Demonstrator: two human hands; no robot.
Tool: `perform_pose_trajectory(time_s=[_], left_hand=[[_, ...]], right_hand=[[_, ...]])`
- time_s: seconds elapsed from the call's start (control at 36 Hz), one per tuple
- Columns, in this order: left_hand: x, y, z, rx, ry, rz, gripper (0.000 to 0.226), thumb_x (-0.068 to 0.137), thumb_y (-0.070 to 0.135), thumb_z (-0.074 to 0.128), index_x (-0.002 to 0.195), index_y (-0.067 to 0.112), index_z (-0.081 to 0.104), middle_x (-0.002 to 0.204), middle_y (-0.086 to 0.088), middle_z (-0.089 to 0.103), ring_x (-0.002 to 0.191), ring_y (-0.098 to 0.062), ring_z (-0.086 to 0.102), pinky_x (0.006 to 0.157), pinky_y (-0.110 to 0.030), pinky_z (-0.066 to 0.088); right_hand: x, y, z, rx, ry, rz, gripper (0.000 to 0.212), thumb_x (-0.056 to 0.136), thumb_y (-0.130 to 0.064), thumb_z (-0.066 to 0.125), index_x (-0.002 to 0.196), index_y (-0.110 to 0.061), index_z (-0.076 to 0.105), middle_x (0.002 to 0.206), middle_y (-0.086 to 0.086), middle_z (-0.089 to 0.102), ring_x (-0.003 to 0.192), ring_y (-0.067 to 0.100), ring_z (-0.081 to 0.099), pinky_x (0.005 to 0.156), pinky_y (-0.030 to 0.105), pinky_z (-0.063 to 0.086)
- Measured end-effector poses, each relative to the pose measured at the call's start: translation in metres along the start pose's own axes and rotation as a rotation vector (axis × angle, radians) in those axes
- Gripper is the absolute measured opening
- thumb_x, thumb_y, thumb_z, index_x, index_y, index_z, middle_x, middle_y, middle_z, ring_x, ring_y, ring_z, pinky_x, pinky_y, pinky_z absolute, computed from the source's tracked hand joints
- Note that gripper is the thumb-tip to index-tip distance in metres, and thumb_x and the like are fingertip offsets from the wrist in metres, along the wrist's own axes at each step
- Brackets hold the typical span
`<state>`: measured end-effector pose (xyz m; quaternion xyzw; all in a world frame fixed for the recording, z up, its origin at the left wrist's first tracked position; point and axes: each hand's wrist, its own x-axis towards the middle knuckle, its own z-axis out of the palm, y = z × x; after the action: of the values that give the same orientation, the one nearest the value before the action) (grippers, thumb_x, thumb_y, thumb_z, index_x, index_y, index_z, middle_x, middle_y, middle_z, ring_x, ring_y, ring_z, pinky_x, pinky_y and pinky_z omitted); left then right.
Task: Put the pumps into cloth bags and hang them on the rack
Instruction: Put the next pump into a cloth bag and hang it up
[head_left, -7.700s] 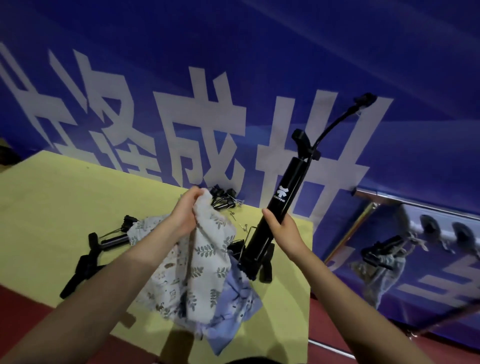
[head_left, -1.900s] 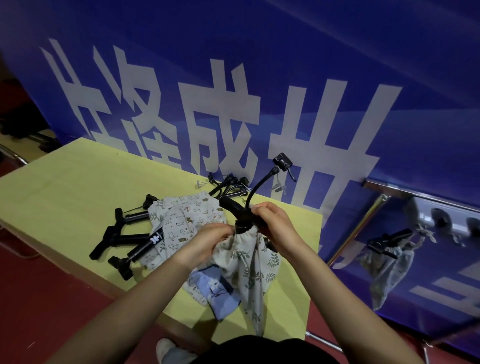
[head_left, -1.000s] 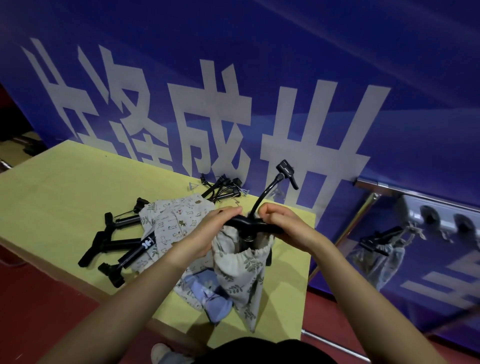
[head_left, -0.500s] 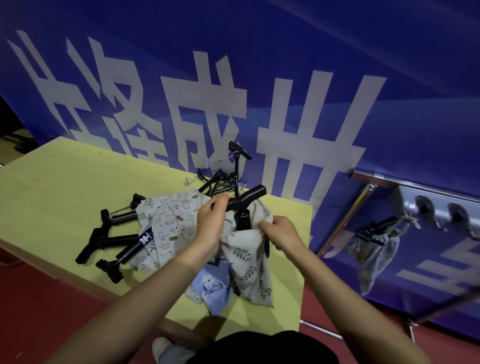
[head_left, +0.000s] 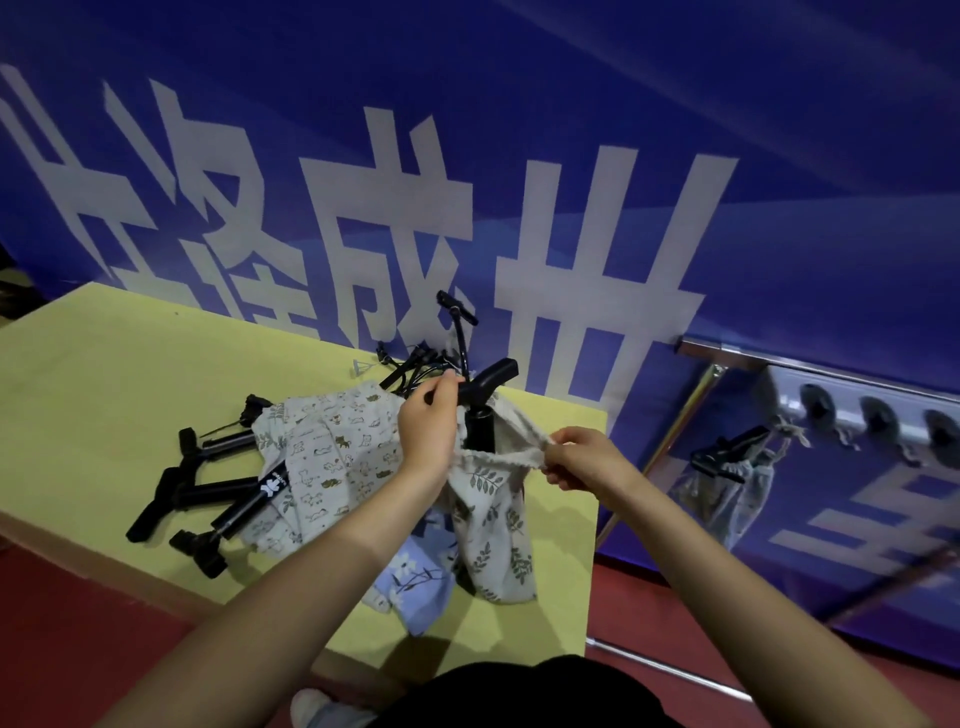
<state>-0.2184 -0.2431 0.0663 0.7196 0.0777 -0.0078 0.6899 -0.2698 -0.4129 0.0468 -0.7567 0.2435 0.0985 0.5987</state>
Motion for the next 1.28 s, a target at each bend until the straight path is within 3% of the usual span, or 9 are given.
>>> perform_pose_trajectory(time_s=[0.08,0.31,0.5,0.69,0.86,1.03,1.14,1.19,1.28], left_hand=[[-0.003,0.003,0.005,0.013,-0.010,0.026,0.025,0.098,0.036,0.048,0.092,0.023,0.068,0.061,0.008,0.050,0.051,-0.006,0.042,0.046,-0.014,0.036],[-0.010,0.001,0.012,0.024,-0.072,0.069,0.023,0.097,0.034,0.050,0.087,0.028,0.069,0.056,0.010,0.048,0.045,-0.004,0.039,0.042,-0.012,0.032],[-0.014,0.000,0.014,0.109,-0.106,0.162,0.019,0.097,0.029,0.051,0.095,0.026,0.070,0.074,0.010,0.065,0.061,-0.001,0.054,0.048,-0.006,0.038],[-0.013,-0.006,0.009,0.217,-0.142,0.244,0.021,0.098,0.030,0.050,0.100,0.023,0.069,0.062,0.008,0.058,0.046,0.000,0.045,0.043,-0.010,0.031],[-0.018,-0.008,0.010,0.263,-0.142,0.271,0.018,0.098,0.032,0.051,0.096,0.024,0.067,0.060,0.009,0.056,0.047,0.001,0.048,0.043,-0.010,0.032],[-0.021,-0.009,0.005,0.298,-0.226,0.346,0.016,0.099,0.029,0.050,0.089,0.028,0.062,0.070,0.004,0.061,0.057,-0.007,0.053,0.052,-0.017,0.040],[-0.027,-0.025,0.002,0.304,-0.369,0.398,0.019,0.100,0.025,0.047,0.094,0.026,0.065,0.070,-0.003,0.062,0.053,-0.012,0.048,0.049,-0.022,0.035],[-0.030,-0.029,0.003,0.301,-0.380,0.419,0.018,0.100,0.025,0.047,0.095,0.028,0.064,0.075,-0.002,0.065,0.058,-0.013,0.053,0.053,-0.026,0.039],[-0.031,-0.031,0.003,0.273,-0.394,0.429,0.018,0.097,0.039,0.046,0.094,0.035,0.063,0.082,0.005,0.067,0.072,-0.014,0.062,0.064,-0.035,0.049]], right_hand=[[-0.004,0.009,-0.007,-0.051,-0.005,0.011,0.006,0.087,-0.001,0.060,0.093,-0.002,0.060,0.063,0.008,0.059,0.051,0.014,0.051,0.045,0.020,0.045],[-0.009,0.009,-0.018,0.521,0.146,-0.094,0.012,0.088,0.002,0.061,0.090,-0.008,0.056,0.051,-0.001,0.056,0.052,0.013,0.048,0.047,0.020,0.042],[-0.013,-0.010,-0.009,0.822,0.257,-0.069,0.021,0.086,0.007,0.054,0.074,-0.010,0.050,0.053,0.000,0.049,0.043,0.007,0.042,0.037,0.016,0.030],[-0.025,-0.029,-0.013,1.290,-0.114,0.275,0.017,0.090,-0.004,0.051,0.074,-0.011,0.049,0.052,0.000,0.052,0.038,0.005,0.041,0.035,0.016,0.017],[-0.040,-0.047,-0.010,1.153,-0.309,0.231,0.010,0.080,-0.004,0.047,0.075,-0.013,0.046,0.060,-0.005,0.046,0.044,0.005,0.037,0.037,0.018,0.019],[-0.033,-0.055,-0.028,0.641,0.074,-0.165,0.007,0.095,-0.014,0.050,0.099,-0.010,0.054,0.055,-0.006,0.036,0.046,0.008,0.029,0.040,0.020,0.024],[-0.020,-0.032,-0.024,-0.064,0.265,-0.343,0.034,0.094,-0.047,0.052,0.122,-0.027,0.058,0.089,-0.009,0.057,0.081,0.009,0.056,0.075,0.030,0.050],[-0.018,-0.023,-0.016,-0.219,0.239,-0.356,0.040,0.089,-0.059,0.053,0.114,-0.029,0.064,0.098,-0.012,0.064,0.090,0.006,0.061,0.081,0.028,0.051],[-0.018,-0.020,-0.011,-0.127,0.241,-0.376,0.037,0.089,-0.051,0.060,0.082,-0.015,0.068,0.065,-0.011,0.062,0.058,-0.001,0.057,0.058,0.018,0.043]])
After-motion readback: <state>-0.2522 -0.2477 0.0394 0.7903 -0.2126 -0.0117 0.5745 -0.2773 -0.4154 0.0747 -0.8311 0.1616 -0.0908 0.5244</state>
